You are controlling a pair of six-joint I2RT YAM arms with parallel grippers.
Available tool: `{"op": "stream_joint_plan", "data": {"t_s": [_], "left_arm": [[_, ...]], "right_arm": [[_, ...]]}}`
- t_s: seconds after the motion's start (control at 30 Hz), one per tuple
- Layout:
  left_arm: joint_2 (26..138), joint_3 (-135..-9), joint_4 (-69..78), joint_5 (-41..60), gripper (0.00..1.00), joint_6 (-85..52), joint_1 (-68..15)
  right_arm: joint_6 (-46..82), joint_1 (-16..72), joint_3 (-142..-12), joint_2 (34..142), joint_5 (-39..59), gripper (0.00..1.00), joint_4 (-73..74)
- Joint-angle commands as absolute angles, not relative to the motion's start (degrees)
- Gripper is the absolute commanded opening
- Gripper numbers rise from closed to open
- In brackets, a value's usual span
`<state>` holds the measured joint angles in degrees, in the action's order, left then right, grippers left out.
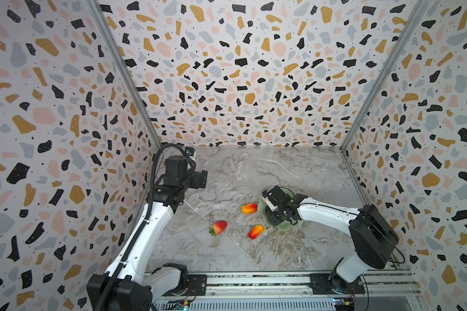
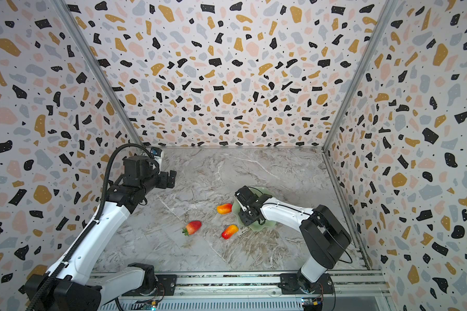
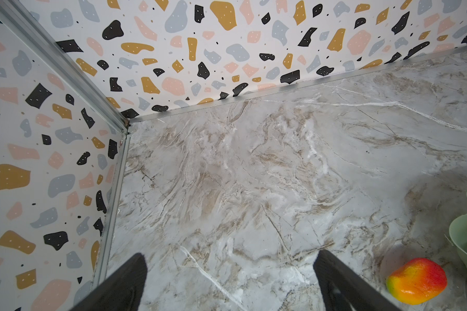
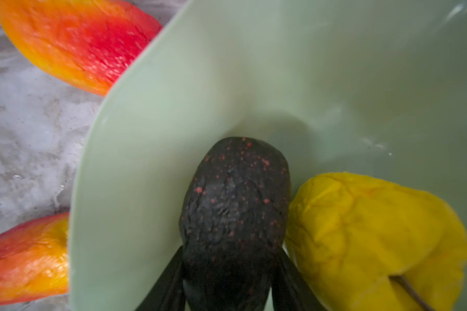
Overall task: Place and organize the fake fruits in the fruit bowl
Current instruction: 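Carry the avocado into the bowl and release it beside the pepper, then move the right gripper to the nearer mango and grasp it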
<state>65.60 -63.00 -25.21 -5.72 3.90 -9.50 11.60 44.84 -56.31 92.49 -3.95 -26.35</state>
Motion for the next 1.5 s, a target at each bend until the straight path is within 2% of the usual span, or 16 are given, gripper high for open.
{"op": "stream_joint_plan", "data": {"t_s": [0.0, 0.2, 0.43, 0.53, 0.6, 0.93, 1.47], "left_arm": [[65.6, -62.2, -23.3, -6.2, 1.00, 4.7, -9.7], [65.7, -62.4, -23.3, -5.9, 1.00, 4.6, -9.7], [65.6, -62.5, -23.4, -5.6, 1.00, 4.4, -9.7], [65.6, -62.5, -23.4, -5.5, 1.00, 4.3, -9.7], [65.6, -62.5, -23.4, -5.5, 1.00, 4.3, -9.7], [65.0, -62.2, -23.4, -5.5, 1.00, 4.2, -9.7], [64.4, -61.5, -23.1, -6.0, 1.00, 4.9, -9.7]], "right_arm": [[12.1, 44.7, -57.1, 90.9, -4.3, 0.53, -26.7], [11.5, 44.7, -59.6, 89.3, -4.6, 0.66, -29.2], [10.3, 44.9, -64.1, 86.5, -4.5, 0.75, -33.2], [8.7, 45.9, -65.6, 84.7, -2.8, 0.85, -33.5], [7.9, 46.9, -65.8, 84.3, -2.5, 1.00, -32.7], [1.3, 53.2, -73.0, 95.2, -5.6, 0.99, -28.4], [-5.8, 53.7, -82.8, 109.6, -5.4, 0.98, -28.9]]}}
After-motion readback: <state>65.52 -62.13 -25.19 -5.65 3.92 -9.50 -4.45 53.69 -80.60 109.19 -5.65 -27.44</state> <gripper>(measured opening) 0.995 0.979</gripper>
